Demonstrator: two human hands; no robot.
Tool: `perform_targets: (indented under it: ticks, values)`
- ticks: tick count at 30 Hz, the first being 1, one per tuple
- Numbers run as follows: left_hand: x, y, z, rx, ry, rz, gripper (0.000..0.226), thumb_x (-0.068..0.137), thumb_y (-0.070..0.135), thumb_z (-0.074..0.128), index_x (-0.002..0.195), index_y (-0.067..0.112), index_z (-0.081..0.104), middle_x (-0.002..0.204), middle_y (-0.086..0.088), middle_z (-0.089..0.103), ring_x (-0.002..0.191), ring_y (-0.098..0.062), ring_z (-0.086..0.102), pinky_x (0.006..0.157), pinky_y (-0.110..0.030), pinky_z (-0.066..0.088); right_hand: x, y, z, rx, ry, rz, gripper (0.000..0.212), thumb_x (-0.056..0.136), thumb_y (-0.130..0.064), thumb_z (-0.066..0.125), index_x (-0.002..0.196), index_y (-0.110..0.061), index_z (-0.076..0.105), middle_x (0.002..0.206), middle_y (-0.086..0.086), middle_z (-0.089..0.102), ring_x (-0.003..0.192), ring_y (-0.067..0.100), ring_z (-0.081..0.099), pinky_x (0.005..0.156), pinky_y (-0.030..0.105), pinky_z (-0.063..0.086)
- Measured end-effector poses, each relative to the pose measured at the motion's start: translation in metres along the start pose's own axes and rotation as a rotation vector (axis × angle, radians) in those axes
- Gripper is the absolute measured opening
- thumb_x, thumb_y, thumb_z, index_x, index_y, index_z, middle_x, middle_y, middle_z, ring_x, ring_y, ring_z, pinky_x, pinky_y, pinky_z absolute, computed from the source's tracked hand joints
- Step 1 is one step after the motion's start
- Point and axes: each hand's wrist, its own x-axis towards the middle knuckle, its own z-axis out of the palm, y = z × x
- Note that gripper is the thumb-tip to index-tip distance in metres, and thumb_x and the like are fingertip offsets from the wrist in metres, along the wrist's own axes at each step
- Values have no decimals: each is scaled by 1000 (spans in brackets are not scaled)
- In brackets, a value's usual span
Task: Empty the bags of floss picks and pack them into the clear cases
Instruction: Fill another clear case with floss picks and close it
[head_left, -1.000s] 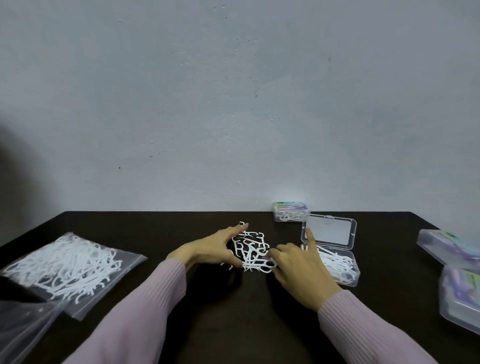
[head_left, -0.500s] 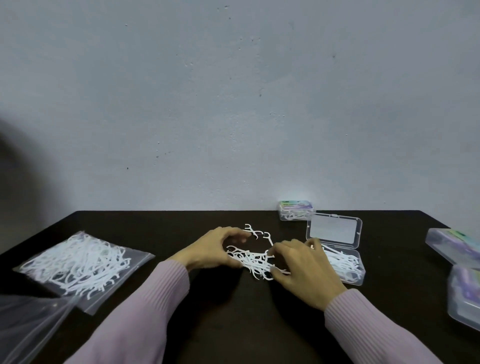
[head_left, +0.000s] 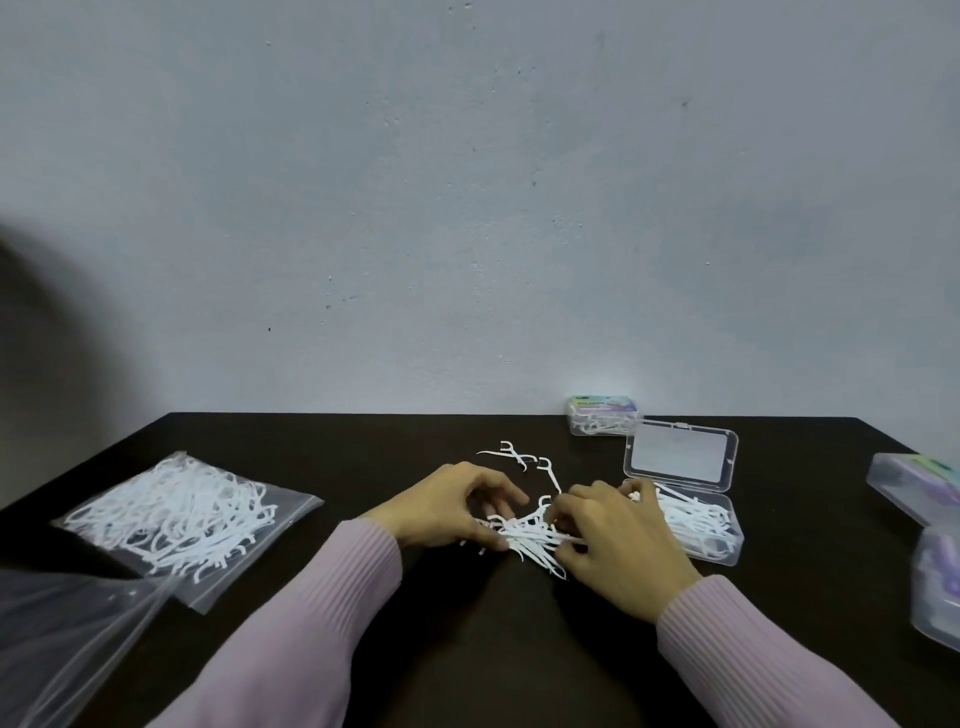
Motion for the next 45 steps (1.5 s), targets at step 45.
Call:
perform_targets:
  ticks: [45]
  values:
    - [-4,12,12,523,264,126,7,92,27,56,97,23,60,99,10,60,95,-6,54,78,-19,40,4,59,-30,619,253,161,17,89,-6,58,105,-13,59,88,5,68,64,-16,59,61,-1,40]
